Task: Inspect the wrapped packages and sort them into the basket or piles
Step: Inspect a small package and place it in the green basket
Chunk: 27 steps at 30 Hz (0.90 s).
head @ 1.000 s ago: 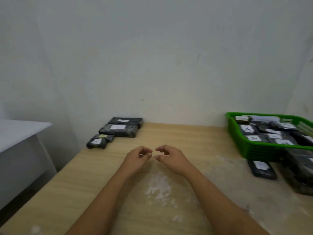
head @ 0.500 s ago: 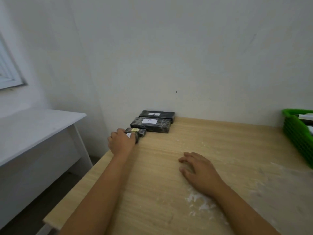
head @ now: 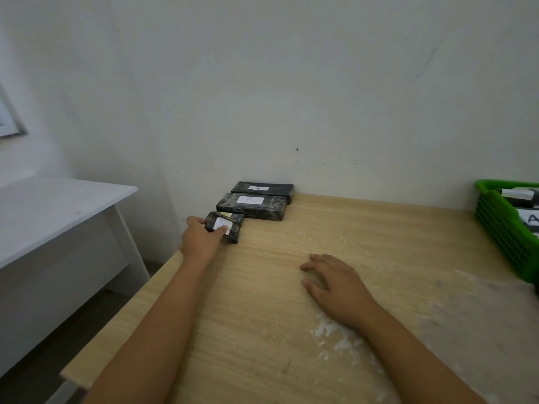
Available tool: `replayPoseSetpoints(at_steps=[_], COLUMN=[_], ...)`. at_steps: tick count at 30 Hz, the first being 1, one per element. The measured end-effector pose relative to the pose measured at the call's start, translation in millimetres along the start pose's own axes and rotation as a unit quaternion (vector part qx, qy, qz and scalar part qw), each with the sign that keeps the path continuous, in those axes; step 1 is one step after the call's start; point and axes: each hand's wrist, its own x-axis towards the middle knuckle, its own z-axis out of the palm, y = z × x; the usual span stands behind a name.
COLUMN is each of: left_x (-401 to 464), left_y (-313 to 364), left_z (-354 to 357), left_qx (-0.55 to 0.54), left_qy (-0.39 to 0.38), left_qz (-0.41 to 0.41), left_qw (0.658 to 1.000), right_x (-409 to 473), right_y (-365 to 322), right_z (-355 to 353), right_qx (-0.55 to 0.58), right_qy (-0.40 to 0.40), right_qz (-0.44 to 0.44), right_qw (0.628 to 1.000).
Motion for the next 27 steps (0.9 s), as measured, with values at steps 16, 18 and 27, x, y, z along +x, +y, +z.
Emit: replayPoseSetpoints(at_steps=[16,18,27], left_x=[-167,-180,-214], left_y=[112,124,134], left_z=[85,92,123], left_qx=[-0.270,-0.265,-0.303], left_qy=[-0.403,-0.423,-0.415], left_qz=[0.024,0.038,0.066], left_qw=[0.874,0.866,0.856], right_x=[-48,-63,-90], right_y=[30,43,70], right_z=[-79,-88,-103], right_qx=[0.464,0.483,0.487], right_qy=[0.135,0.165,0.219], right_qz=[0.135,0.142,0.147], right_qw=[0.865,0.848,0.833])
